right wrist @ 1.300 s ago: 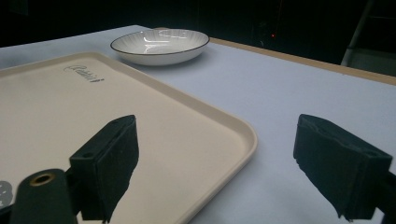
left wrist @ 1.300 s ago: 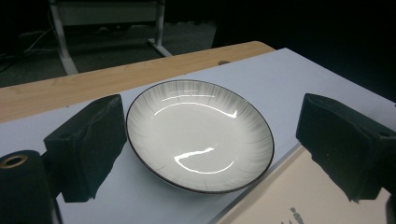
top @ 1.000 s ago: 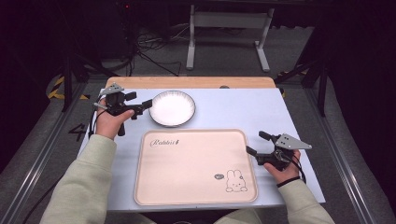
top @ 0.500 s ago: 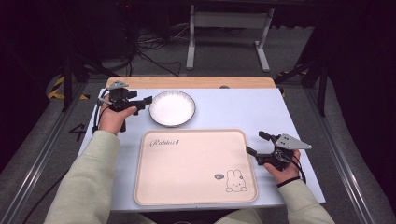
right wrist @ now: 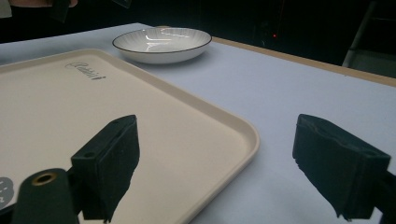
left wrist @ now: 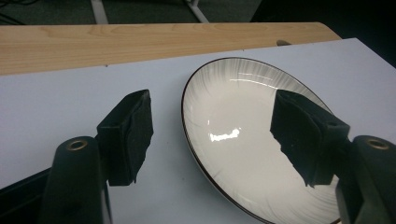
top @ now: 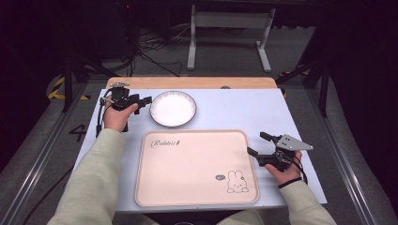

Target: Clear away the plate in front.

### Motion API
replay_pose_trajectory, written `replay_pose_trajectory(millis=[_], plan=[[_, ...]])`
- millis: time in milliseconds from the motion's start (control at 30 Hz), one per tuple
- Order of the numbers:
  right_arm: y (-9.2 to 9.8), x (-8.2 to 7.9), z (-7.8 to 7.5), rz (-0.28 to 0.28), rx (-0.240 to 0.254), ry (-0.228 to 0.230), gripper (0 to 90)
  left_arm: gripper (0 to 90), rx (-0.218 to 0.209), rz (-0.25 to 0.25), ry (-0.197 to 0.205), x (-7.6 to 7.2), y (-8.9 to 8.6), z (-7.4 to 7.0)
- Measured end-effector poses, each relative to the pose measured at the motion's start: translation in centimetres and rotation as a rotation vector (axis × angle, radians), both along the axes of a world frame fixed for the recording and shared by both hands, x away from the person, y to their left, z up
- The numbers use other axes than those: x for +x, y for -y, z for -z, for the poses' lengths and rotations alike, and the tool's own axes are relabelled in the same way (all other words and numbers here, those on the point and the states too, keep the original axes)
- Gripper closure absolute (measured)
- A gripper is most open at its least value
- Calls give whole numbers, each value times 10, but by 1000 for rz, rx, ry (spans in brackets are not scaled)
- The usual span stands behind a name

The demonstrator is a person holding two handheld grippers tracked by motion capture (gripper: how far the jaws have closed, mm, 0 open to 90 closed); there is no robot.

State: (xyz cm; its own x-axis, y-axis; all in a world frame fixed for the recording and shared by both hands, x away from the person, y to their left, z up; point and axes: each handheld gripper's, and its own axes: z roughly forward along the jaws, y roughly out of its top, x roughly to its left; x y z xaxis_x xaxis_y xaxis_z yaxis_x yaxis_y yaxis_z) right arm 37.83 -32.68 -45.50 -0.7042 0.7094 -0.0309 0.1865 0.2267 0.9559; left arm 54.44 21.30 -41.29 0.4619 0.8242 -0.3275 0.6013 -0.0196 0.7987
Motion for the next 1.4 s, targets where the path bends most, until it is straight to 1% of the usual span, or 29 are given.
replay_pose_trajectory(millis=[67, 100, 200, 333, 500, 533, 600, 633, 667, 700, 767, 867, 933, 967, 1233, 1300, 1367, 1400], plan=[[0, 0, 0, -1, -2, 1, 152, 322, -22, 1, -33, 2, 0, 3], [0, 0, 0, -1, -2, 1, 152, 328, -37, 8, -40, 3, 0, 5], [0, 0, 0, -1, -3, 1, 152, 328, -58, 17, -71, 7, 1, 12], [0, 0, 0, -2, -5, 4, 152, 332, -68, 18, -93, 10, 3, 20], [0, 0, 0, -7, -2, 5, 152, 333, -75, 16, -109, 11, 6, 26], [-1, 0, 0, -7, -3, 6, 152, 335, -87, 20, -121, 12, 7, 28], [-1, 0, 0, -7, -2, 5, 152, 341, -98, 23, -135, 13, 7, 30], [-1, 0, 0, -7, -2, 5, 152, 343, -98, 23, -135, 13, 7, 30], [-1, 0, 0, -7, -2, 5, 152, 342, -105, 20, -150, 14, 6, 32], [-1, 0, 0, -7, -2, 5, 152, 342, -102, 17, -154, 14, 6, 33], [-1, 0, 0, -7, -2, 5, 152, 334, -111, 13, -166, 14, 5, 35], [-1, 0, 0, -6, -5, 5, 152, 328, -118, 10, -173, 15, 5, 38], [-1, 0, 0, -6, -5, 5, 152, 331, -129, 10, -190, 16, 5, 40], [-1, 0, 0, -7, -5, 5, 152, 346, -132, 12, -201, 16, 5, 42], [-1, 0, 0, -8, -10, 6, 152, 370, -166, 17, -251, 18, 7, 49], [-1, 0, 0, -8, -11, 6, 152, 381, -164, 18, -267, 18, 9, 50], [-1, -1, 0, -9, -12, 7, 152, 433, -149, 22, -295, 19, 10, 52], [-1, -1, 0, -10, -13, 6, 152, 445, -155, 17, -293, 19, 11, 52]])
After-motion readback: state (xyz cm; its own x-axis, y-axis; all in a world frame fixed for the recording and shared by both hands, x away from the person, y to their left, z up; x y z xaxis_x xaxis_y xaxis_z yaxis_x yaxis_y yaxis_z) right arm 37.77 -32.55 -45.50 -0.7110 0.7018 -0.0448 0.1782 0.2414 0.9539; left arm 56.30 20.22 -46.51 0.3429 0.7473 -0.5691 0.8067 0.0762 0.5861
